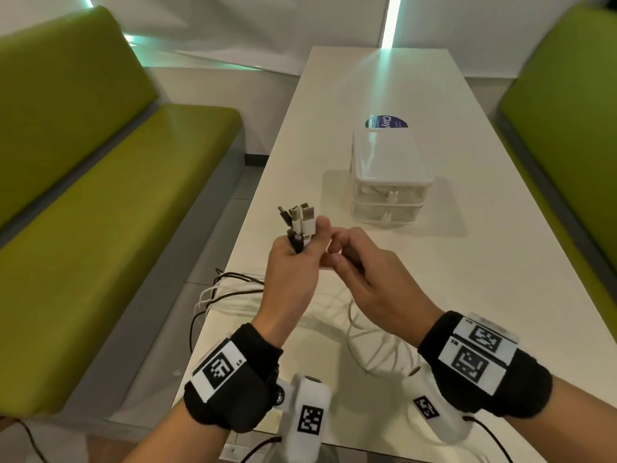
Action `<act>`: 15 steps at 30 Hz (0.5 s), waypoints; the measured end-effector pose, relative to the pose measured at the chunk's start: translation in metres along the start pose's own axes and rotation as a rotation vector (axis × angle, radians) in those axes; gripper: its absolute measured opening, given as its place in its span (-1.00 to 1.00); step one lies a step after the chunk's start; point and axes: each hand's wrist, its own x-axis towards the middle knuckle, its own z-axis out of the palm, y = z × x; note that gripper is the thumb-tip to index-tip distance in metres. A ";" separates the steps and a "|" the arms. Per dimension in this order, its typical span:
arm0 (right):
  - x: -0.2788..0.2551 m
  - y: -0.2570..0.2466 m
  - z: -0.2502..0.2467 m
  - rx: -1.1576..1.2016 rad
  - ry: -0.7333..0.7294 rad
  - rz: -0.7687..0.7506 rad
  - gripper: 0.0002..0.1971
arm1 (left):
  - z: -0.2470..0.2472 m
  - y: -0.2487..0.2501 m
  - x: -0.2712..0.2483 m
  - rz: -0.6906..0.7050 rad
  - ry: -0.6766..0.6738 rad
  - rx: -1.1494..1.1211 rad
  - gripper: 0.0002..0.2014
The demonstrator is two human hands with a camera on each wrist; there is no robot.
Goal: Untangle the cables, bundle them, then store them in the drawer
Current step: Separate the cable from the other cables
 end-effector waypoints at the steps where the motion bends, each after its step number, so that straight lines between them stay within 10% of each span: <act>1: 0.002 0.003 -0.002 -0.052 -0.029 0.009 -0.85 | -0.001 0.000 0.002 0.037 0.016 0.010 -0.61; 7: 0.004 0.037 -0.017 -0.265 -0.091 0.045 -0.61 | -0.019 0.013 0.010 0.081 -0.001 -0.189 -0.58; 15: 0.026 0.029 -0.039 -0.526 -0.326 -0.057 -0.58 | -0.023 0.007 0.000 0.138 -0.201 0.176 -0.63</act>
